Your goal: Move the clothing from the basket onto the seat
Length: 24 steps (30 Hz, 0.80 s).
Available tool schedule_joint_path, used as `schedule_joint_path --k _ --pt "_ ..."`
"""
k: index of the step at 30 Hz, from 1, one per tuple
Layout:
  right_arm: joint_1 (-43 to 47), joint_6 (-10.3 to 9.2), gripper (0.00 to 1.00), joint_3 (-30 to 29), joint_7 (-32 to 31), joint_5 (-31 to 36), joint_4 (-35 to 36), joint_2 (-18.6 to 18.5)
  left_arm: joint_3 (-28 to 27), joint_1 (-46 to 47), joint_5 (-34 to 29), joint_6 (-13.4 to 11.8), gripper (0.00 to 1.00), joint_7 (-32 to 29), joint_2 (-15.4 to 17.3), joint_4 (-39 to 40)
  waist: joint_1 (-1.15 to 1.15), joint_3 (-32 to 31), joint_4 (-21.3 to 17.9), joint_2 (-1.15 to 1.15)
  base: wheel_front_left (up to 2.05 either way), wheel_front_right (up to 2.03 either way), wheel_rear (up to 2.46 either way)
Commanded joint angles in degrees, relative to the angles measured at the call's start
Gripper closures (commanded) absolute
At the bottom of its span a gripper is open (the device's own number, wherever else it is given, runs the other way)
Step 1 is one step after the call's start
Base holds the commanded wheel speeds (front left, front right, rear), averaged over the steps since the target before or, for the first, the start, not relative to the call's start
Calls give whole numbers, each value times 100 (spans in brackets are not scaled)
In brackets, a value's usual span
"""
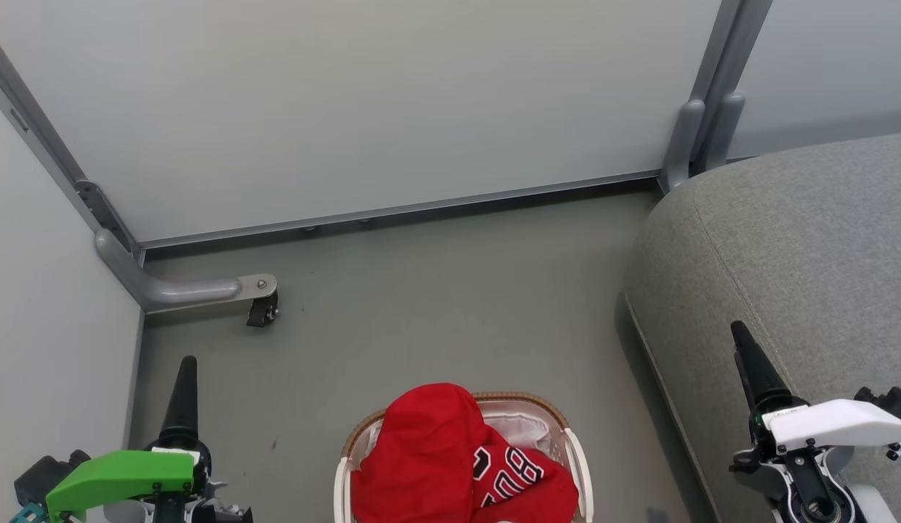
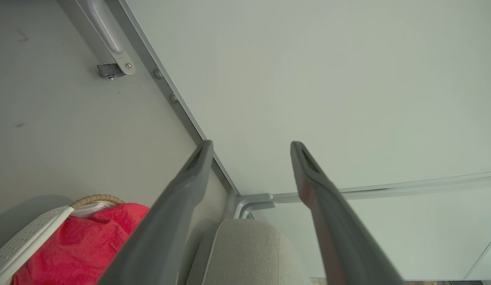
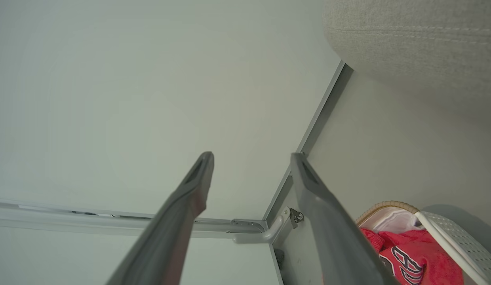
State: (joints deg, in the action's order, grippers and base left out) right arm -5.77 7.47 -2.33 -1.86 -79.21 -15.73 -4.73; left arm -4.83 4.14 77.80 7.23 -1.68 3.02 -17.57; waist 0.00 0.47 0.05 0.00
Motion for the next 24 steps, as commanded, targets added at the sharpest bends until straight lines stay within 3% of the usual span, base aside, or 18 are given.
schedule_joint_path --k 1,24 --pt "-210 1 0 39 81 273 102 -89 15 210 -282 11 0 66 86 35 0 5 1 0 0 0 0" --pt "-356 1 0 494 582 2561 106 -235 405 184 -2908 18 0 563 293 5 0 54 19 0 0 0 0"
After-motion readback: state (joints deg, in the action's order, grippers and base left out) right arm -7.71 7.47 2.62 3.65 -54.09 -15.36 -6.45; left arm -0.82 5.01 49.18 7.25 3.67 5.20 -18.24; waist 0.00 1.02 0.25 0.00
